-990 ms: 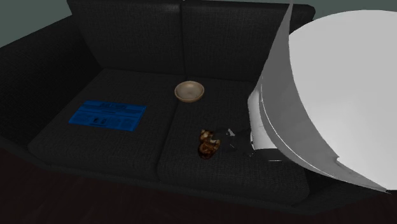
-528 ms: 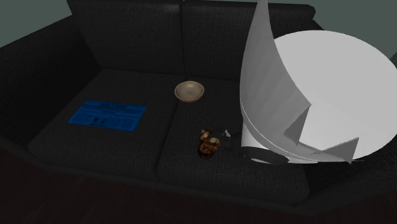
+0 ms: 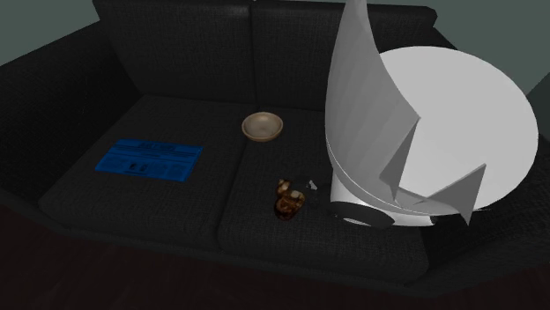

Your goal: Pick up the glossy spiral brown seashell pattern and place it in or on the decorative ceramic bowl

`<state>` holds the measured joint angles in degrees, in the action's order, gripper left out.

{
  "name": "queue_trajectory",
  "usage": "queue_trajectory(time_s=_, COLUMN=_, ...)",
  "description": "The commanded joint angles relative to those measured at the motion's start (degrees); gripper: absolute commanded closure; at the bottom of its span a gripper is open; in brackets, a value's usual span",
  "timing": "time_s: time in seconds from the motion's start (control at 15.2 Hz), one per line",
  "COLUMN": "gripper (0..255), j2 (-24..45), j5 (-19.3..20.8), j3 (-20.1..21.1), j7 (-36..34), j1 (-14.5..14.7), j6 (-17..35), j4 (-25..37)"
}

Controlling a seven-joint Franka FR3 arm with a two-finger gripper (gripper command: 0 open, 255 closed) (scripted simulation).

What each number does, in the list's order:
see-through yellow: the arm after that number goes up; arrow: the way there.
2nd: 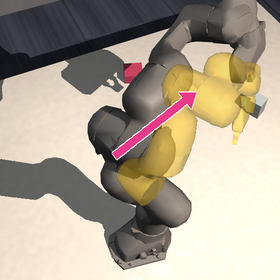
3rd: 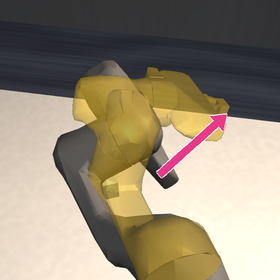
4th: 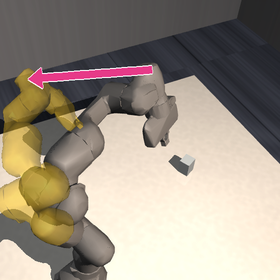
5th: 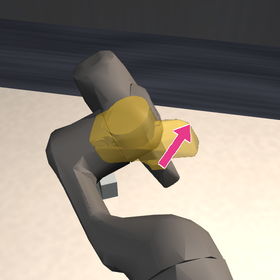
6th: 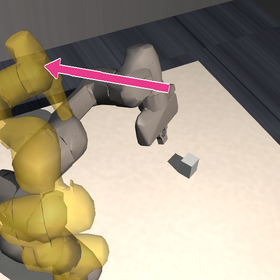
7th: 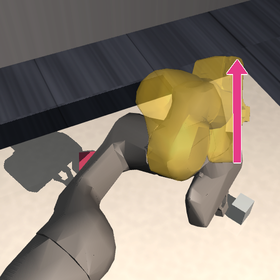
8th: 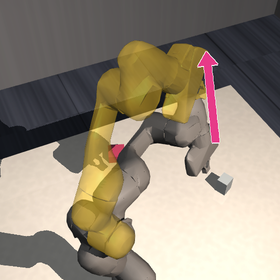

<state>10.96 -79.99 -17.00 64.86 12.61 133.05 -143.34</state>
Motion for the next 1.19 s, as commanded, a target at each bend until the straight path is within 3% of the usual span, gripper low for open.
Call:
queue_trajectory(time_s=0.0, gripper=255, j2=0.0, j5=0.0, j3=0.0, j7=0.0, j1=0.0, j6=0.0, j4=0.0)
queue_trajectory(time_s=0.59, gripper=255, j2=0.0, j5=0.0, j3=0.0, j7=0.0, j1=0.0, j6=0.0, j4=0.0)
queue_trajectory(time_s=1.12, gripper=255, j2=-7.1, j5=6.4, j3=-0.8, j7=-7.2, j1=0.4, j6=0.3, j4=-1.7)
